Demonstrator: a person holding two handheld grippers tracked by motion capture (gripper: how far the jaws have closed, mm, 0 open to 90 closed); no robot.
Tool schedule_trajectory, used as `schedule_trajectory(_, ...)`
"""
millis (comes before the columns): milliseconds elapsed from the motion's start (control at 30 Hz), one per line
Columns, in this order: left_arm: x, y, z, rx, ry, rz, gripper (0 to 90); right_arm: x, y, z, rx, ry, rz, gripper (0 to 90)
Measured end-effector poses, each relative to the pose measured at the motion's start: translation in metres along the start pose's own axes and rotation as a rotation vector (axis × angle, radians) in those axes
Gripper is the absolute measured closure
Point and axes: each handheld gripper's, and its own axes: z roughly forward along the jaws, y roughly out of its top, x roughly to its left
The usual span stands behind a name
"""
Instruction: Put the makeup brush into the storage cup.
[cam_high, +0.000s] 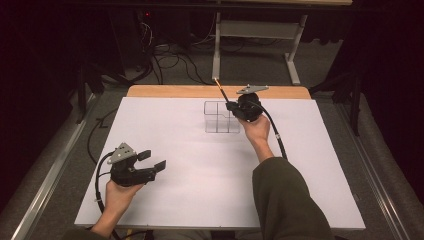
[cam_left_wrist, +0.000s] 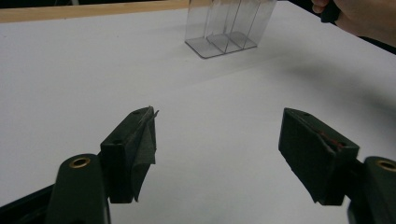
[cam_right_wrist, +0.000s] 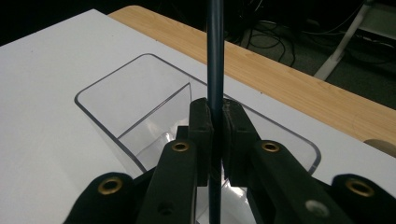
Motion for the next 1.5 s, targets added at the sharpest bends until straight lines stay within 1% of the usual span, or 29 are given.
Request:
schedule_trajectory(133, 0.000, 0.000, -0.001, -0.009, 0.000, -0.001, 27.8, 0.001, -0.001, 0.002, 0.008, 0.000, -0.002, 85.4)
schedule_trajectory(167, 0.000, 0.000, -0.001, -0.009, 0.000, -0.002, 27.8, 0.001, -0.001, 0.003, 0.009, -0.001, -0.003, 85.3)
schedule_trajectory(200, 0.000, 0.000, -0.001, -0.009, 0.001, -0.002, 27.8, 0.001, -0.001, 0.002, 0.020, -0.002, 0.006, 85.1)
schedule_trajectory(267, 0.000, 0.000, -0.001, -0.008, -0.001, -0.001, 27.8, 0.001, -0.002, 0.003, 0.017, 0.000, 0.007, 85.0)
schedule_trajectory(433, 0.000, 0.000, -0.001, -0.005, 0.000, 0.000, 27.8, 0.000, -0.002, 0.004, 0.033, -0.008, 0.004, 85.0)
schedule_trajectory(533, 0.000, 0.000, -0.001, -0.006, 0.000, -0.002, 27.7, -0.002, -0.003, 0.004, 0.035, -0.007, 0.015, 85.1)
schedule_trajectory(767, 0.000, 0.000, -0.001, -0.008, -0.001, 0.002, 27.6, -0.003, -0.004, 0.004, 0.041, -0.004, 0.021, 85.0)
schedule_trajectory(1000, 0.000, 0.000, -0.002, -0.013, -0.004, -0.001, 27.5, -0.006, -0.006, 0.004, 0.041, -0.002, 0.046, 84.9)
schedule_trajectory(1167, 0.000, 0.000, -0.001, -0.011, -0.004, 0.002, 27.4, -0.008, -0.006, 0.003, 0.045, -0.001, 0.044, 84.5)
schedule_trajectory(1500, 0.000, 0.000, 0.000, -0.005, -0.005, -0.002, 27.6, -0.013, -0.008, 0.000, 0.063, -0.003, 0.064, 84.6)
